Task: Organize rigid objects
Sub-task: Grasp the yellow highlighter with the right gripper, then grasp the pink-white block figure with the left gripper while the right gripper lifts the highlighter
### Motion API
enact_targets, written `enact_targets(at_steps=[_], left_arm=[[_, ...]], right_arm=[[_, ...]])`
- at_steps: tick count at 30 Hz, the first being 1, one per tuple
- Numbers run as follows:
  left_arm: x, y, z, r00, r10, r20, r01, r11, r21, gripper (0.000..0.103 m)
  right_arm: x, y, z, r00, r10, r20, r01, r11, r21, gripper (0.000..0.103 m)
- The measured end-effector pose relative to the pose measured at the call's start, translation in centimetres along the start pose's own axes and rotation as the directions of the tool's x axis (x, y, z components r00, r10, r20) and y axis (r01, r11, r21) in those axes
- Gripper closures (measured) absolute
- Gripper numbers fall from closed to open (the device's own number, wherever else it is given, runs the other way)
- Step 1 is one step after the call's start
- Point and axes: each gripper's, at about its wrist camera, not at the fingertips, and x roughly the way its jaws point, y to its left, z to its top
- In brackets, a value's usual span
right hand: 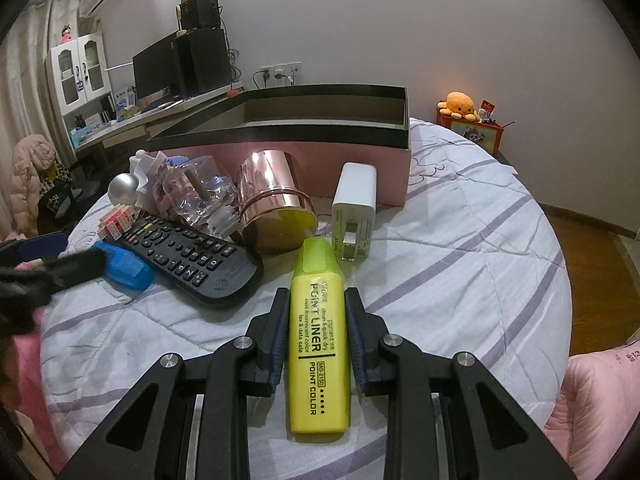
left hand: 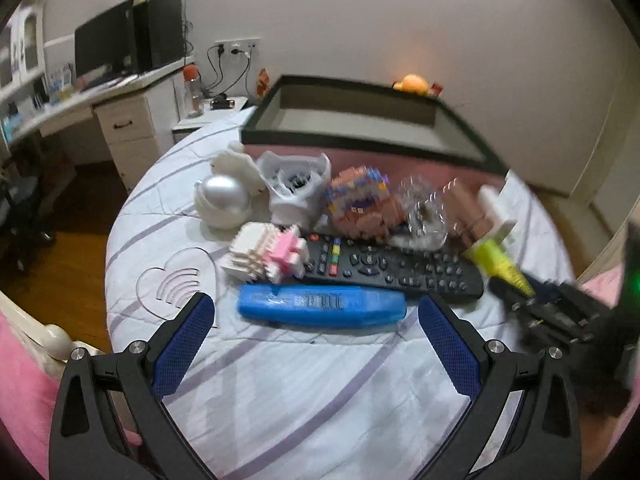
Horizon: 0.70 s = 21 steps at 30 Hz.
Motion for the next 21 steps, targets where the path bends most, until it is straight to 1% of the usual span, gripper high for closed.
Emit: enact_targets(at_steps=[3,5,6,11,14,16,18,19,21], left_arm=[[0.3,1.4,0.8,0.998,0.064,0.018,-0.063,0.997,-0.034,0.000],[1.2,2.3,1.3,0.995,0.095,0.000,-0.095,0.995,-0.038,0.000],[1.8,2.6,1.5,0.996,0.093,-0.005,-0.093,0.995,-0.041,0.000],[4.1,3.7,2.0,0.996,0.082,-0.042,-0.084,0.995,-0.051,0.000],[5.3,4.0,2.3,0.996,0.061,-0.058,-0.064,0.997,-0.048,0.000],[5.7,4.1,2.2,0.997,0.069,-0.047,-0.071,0.997,-0.042,0.001],[6.0,4.2,2.1,0.996,0.074,-0.046,-0.076,0.997,-0.031,0.005],[6.3,4.2,1.9,0.997,0.053,-0.053,-0.055,0.998,-0.027,0.011],[6.3,4.2,1.9,0.999,0.023,-0.048,-0.024,0.999,-0.023,0.018]], right_arm=[[-0.3,0.0,0.2,1.000,0.022,0.014,-0.022,1.000,0.017,0.076],[-0.6,0.3,0.4,0.999,0.018,0.026,-0.018,1.000,0.006,0.076],[-0.6,0.3,0.5,1.000,0.023,0.019,-0.023,1.000,0.004,0.076],[-1.5,-0.1,1.2,0.999,0.018,0.038,-0.019,1.000,0.015,0.076],[-1.8,-0.2,1.7,0.999,0.008,0.043,-0.009,1.000,0.011,0.076],[-1.7,-0.1,2.0,0.999,0.005,0.042,-0.006,1.000,0.009,0.076],[-1.6,-0.1,2.1,0.999,0.004,0.040,-0.004,1.000,0.010,0.076],[-1.6,0.0,2.1,0.999,0.003,0.039,-0.003,1.000,0.011,0.076],[-1.5,0.1,2.3,0.999,0.004,0.039,-0.005,1.000,0.010,0.076]])
